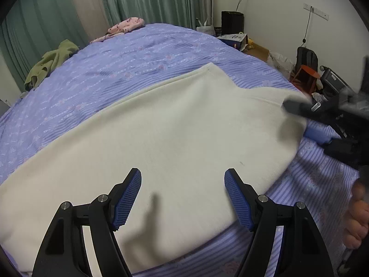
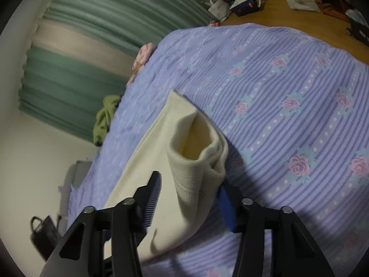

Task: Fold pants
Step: 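Move the right tool to the cuff end and grasp the cuffs, then grasp the cuff end with the left tool beside the right tool and lift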

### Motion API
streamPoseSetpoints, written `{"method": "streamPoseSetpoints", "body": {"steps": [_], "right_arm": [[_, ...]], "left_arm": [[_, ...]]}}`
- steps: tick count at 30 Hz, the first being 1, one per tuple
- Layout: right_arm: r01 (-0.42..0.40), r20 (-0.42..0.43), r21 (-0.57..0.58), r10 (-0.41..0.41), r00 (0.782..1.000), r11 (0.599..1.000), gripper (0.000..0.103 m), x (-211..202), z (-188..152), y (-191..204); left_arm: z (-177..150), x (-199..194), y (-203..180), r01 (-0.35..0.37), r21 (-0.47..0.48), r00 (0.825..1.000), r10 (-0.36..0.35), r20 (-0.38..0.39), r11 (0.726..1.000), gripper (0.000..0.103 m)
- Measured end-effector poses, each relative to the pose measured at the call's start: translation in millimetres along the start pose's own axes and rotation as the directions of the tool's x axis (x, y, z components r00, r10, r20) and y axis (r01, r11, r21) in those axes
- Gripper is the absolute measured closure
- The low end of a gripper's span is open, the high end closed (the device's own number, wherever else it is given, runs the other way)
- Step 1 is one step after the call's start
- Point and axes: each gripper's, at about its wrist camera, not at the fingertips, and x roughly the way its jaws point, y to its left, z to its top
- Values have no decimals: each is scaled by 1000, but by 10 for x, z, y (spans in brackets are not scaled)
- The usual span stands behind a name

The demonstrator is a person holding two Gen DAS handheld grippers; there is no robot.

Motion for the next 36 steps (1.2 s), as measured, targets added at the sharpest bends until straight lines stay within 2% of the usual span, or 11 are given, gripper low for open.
{"method": "streamPoseSetpoints", "body": {"steps": [3,9,11,14,18,20,23,28,30,33,36], "right_arm": [[42,18,-132,-40,999,990,53,12,-10,144],[50,-75,60,-46,996,997,53,375,61,-335],[77,-83,73,-71,994,994,84,376,99,-368],[27,-49,150,-20,999,988,88,79,118,-344],[199,23,-109,-198,980,974,88,-181,-37,-1],[226,-43,-81,-229,972,971,88,-20,-84,-179],[185,-102,26,-182,978,982,87,105,-63,-460],[152,-104,66,-145,984,986,82,108,-25,-502],[160,-110,60,-153,982,985,82,98,-54,-537],[180,-100,39,-176,979,983,82,73,-71,-520],[214,-85,29,-211,974,976,82,53,-93,-463]], "left_arm": [[0,30,-19,5,2,1000,-5,-8,1000,29],[-16,56,-71,11,5,1000,-11,-8,1000,29],[-31,93,-85,8,8,1000,-8,-26,1000,29],[-35,59,-107,52,-23,998,-53,-31,998,29],[-55,57,-215,51,2,998,-51,-37,999,25],[-104,164,-245,56,13,995,-54,-84,998,25],[-195,270,-242,65,-10,992,-66,-111,998,23],[-182,336,-253,89,-29,985,-93,-145,996,18],[-66,261,-227,111,-5,985,-110,-135,994,21],[337,75,-118,118,50,993,-118,-9,992,19],[822,180,-69,208,150,977,-212,13,967,14]]}}
